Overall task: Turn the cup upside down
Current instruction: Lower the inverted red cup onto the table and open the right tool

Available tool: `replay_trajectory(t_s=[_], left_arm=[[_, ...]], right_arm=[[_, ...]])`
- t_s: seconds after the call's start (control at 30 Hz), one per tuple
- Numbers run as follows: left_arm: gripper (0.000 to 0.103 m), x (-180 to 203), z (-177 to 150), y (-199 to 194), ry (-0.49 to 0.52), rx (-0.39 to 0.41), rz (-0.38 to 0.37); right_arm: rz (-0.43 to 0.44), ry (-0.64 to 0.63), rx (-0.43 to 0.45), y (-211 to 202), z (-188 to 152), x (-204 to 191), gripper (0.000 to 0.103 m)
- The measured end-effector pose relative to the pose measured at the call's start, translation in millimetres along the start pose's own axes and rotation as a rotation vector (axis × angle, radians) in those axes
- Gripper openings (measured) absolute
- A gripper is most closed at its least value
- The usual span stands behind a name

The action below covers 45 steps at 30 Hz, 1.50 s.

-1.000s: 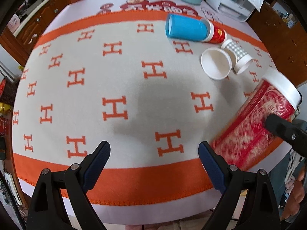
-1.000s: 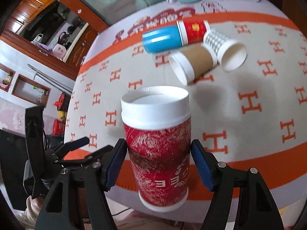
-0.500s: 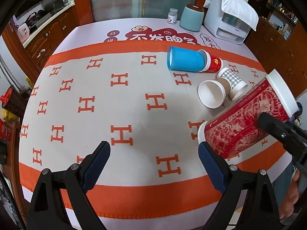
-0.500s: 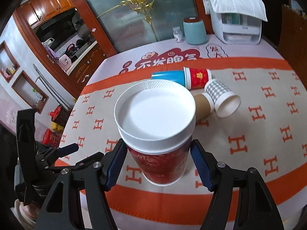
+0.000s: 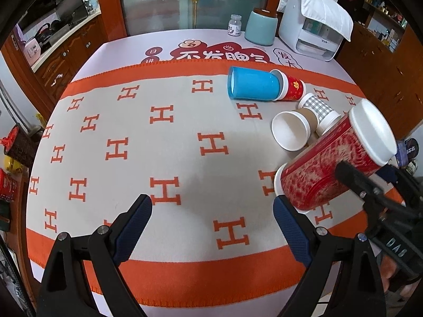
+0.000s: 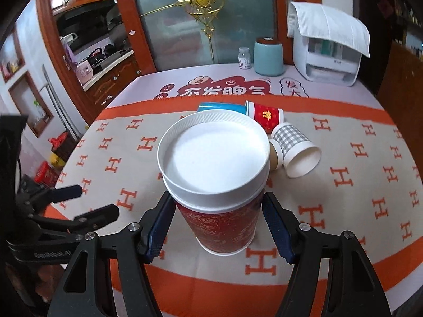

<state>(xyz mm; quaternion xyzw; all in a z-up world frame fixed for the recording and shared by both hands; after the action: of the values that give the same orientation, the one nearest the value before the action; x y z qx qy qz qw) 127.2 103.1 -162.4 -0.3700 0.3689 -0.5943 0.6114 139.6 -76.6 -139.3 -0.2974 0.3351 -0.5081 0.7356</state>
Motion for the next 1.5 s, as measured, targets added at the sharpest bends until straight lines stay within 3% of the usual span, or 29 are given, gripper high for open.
replay_trajectory(t_s=[0.37,0.63,0.77,1.4,1.5], left_arm=[[0.092,6,1,6,0.014,0.009,0.026],[0.096,7,0,3,0.014,0.016,0.026],[0.097,6,-1,-1,0.008,0.02,0.018],[0.097,5,-15,-33,-0.019,0.06,0.0],[0.102,9,-17,-44,-0.018,0.079,-0.004]], right_arm=[[-0.005,-0.072,0.005,19,-28,-11,0.069],[0.023,-0.046,-0.012,12,-31,-8,0.074],[0.041,-0.039,0.003,4,-33,-8,0.082],[0.073,-0.004,0.029,-46,-41,-14,0.083],[0.082,-0.005,0.046,-63,-43,-16,0.083]])
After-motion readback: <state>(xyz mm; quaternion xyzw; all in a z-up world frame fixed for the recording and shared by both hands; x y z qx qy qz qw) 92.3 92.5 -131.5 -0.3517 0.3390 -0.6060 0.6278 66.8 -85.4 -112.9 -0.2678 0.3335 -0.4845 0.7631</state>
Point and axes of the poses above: each gripper's, at about its wrist camera, not at the fingertips, and y roughly the way its jaws point, x to its right, z to its top, the point moved 2 cm from there along y, roughly the way its jaws point, and after that the axes turned 5 degrees about z, right-handed, at the moved point
